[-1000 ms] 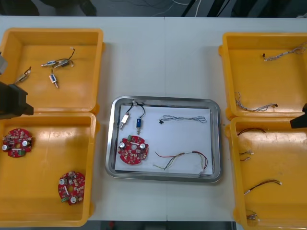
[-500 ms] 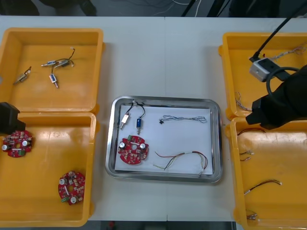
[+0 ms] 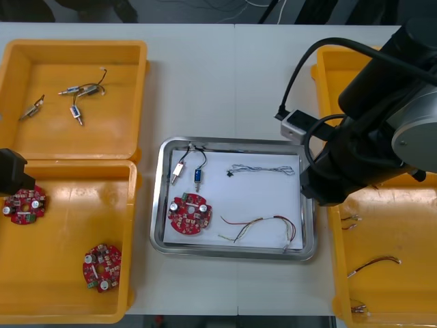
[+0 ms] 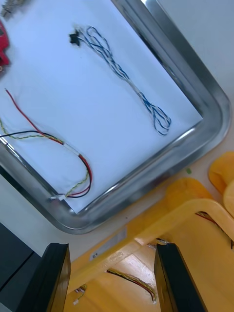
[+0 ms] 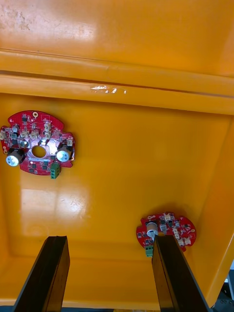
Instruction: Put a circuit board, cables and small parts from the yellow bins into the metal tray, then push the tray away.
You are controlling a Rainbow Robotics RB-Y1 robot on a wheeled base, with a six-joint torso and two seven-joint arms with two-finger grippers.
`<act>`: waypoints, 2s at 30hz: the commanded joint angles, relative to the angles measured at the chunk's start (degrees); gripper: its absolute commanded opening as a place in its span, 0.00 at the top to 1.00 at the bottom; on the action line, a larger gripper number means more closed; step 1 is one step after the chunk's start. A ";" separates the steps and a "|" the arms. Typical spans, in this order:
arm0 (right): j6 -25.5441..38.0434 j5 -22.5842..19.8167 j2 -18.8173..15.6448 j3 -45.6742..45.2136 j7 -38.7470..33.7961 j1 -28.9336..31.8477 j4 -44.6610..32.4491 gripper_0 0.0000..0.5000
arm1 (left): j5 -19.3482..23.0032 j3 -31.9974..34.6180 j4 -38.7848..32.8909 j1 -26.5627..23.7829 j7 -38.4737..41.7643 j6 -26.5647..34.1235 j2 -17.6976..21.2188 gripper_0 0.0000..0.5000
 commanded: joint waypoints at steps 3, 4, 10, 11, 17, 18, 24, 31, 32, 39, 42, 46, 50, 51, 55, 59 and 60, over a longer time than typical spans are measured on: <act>-1.88 1.06 4.50 7.04 2.11 -4.94 -0.68 0.00 | -0.38 1.55 -1.77 0.97 -4.71 0.37 1.97 0.00; -2.23 1.50 4.76 8.71 2.46 -5.64 -0.68 0.00 | -0.38 1.55 -1.77 0.97 -4.71 0.37 1.97 0.00; -4.08 4.84 6.61 16.09 4.13 -8.28 -0.68 0.00 | -0.38 1.55 -1.77 0.97 -4.71 0.37 1.97 0.00; -4.08 5.72 7.05 17.50 4.57 -8.63 -0.68 0.00 | -0.38 1.55 -1.77 0.97 -4.71 0.37 1.97 0.00; -4.26 9.49 9.69 24.18 6.77 -11.00 -0.68 0.00 | -0.38 1.55 -1.77 0.97 -4.71 0.37 1.97 0.00; -4.61 10.20 10.13 25.24 8.62 -11.35 -0.68 0.00 | -0.38 1.55 -1.77 0.97 -4.71 0.37 1.97 0.00; -5.31 11.69 11.27 28.22 15.56 -11.62 0.64 0.00 | -0.38 1.55 -1.77 0.97 -4.71 0.37 1.97 0.00; -7.42 11.96 12.23 30.95 21.10 -11.09 4.25 0.00 | -0.38 1.55 -1.77 0.97 -4.71 0.37 1.97 0.00; -7.77 12.57 12.50 31.39 21.62 -10.74 4.33 0.00 | -0.38 1.55 -1.77 0.97 -4.71 0.37 1.97 0.00; -7.68 15.12 14.52 33.59 22.06 -9.24 4.60 0.00 | -0.38 1.55 -1.77 0.97 -4.71 0.37 1.97 0.00; -7.68 16.79 14.96 34.46 22.15 -7.84 4.69 0.00 | -0.38 1.55 -1.77 0.97 -4.71 0.37 1.97 0.00; -7.77 19.16 15.14 36.13 21.97 -6.08 4.60 0.00 | -0.38 1.55 -1.77 0.97 -4.71 0.37 1.97 0.00; -7.77 21.71 15.84 37.80 21.89 -4.76 4.69 0.00 | -0.38 1.55 -1.77 0.97 -4.71 0.37 1.97 0.00; -7.77 22.15 16.01 38.07 21.89 -4.41 4.77 0.00 | -0.38 1.55 -1.77 0.97 -4.71 0.37 1.97 0.00; -7.77 22.59 16.98 38.24 21.97 -3.00 5.74 0.00 | -0.38 1.55 -1.77 0.97 -4.71 0.37 1.97 0.00; -8.12 23.91 17.51 38.59 22.15 -2.12 6.80 0.00 | -0.38 1.55 -1.77 0.97 -4.71 0.37 1.97 0.00; -8.47 24.35 17.51 39.21 22.06 -2.04 7.15 0.00 | -0.38 1.55 -1.77 0.97 -4.71 0.37 1.97 0.00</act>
